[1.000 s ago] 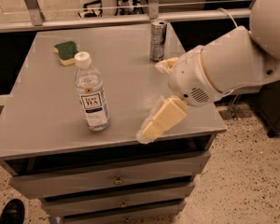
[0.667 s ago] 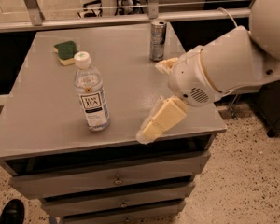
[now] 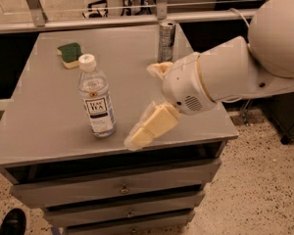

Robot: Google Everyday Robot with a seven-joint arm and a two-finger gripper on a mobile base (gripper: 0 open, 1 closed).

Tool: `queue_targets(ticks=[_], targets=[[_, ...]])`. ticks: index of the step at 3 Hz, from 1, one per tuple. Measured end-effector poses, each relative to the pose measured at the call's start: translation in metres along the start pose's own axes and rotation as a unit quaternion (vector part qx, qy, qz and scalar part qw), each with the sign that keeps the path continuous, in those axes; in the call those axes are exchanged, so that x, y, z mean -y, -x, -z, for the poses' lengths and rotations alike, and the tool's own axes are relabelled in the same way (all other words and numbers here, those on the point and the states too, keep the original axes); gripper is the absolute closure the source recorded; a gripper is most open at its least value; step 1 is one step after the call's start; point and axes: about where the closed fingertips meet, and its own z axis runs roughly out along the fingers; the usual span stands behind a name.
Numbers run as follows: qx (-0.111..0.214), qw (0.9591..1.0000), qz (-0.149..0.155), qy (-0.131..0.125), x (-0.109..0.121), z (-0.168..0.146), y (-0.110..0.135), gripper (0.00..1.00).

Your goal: Knock blue plastic bottle over

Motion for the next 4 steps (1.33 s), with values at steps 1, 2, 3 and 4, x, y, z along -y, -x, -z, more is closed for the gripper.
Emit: queue_targets(ticks=[1,2,3,4], targets=[[0.052,0.9984,0.012,0.021,-0.004,-0.034,0.023,0.00],[0.101,0.9935,0.021,0.049,-0.004,-0.072,0.042,0.00],[0.133,0.9887,0.021,0.064,-0.005,-0.101,0.050,0.18],[0.150,0.9864,0.020,0.066,0.000,-0.114,0.053,0.41]])
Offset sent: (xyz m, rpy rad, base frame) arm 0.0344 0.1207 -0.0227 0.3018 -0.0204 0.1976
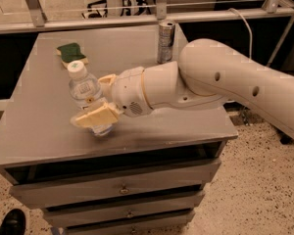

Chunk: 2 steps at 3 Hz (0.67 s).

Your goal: Knock blue plastic bottle over

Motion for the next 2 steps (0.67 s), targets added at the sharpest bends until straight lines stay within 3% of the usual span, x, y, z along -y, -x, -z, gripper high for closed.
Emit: queue_targets(ticks=[2], targets=[[-0.013,0.9996,-0.016,-0.019,0.039,0.021,0.004,0.87]])
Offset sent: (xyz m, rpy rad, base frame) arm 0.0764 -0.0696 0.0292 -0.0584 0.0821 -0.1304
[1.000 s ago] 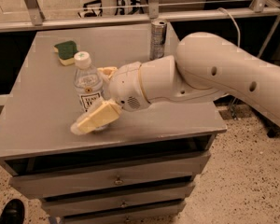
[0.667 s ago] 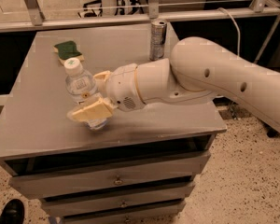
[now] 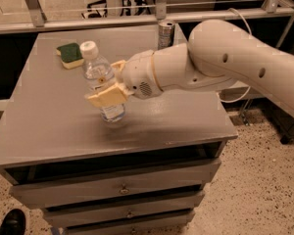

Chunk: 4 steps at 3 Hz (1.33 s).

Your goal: Knock blue plastic bottle over

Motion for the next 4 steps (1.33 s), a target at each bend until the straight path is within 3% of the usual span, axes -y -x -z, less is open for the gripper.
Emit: queue_targets(ticks=[1,2,3,4], targets=[[-0.031,0.9990,-0.018,-0.026,0.031,0.044,0.006,1.00],[-0.106,0.9933,-0.019,-0.042,0.049,0.079,0.006,1.00],[-0.203,0.9786,0.006,-0.034,0.048,0.081,-0.006,1.00],[-0.295,0.9541,0.049,-0.010,0.042,0.066,-0.024,1.00]])
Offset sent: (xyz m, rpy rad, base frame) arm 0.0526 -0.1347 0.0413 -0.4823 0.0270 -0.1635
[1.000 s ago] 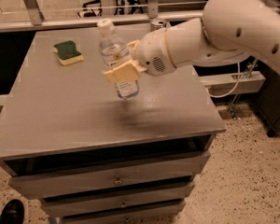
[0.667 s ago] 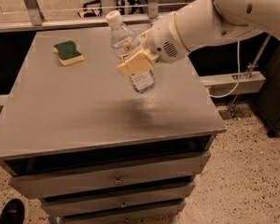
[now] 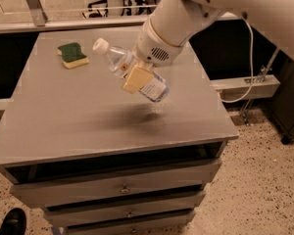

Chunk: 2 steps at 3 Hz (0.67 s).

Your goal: Knock blue plastic bottle over

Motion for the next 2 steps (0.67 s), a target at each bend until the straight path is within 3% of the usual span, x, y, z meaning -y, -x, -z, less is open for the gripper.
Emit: queue_targets(ticks=[1,2], targets=[[-0.086,0.9954,0.043,0.000,0.002,-0.023,-0.011,1.00],[-0.131,0.9894,0.062,0.002,0.007,-0.042,-0.017,0.82]])
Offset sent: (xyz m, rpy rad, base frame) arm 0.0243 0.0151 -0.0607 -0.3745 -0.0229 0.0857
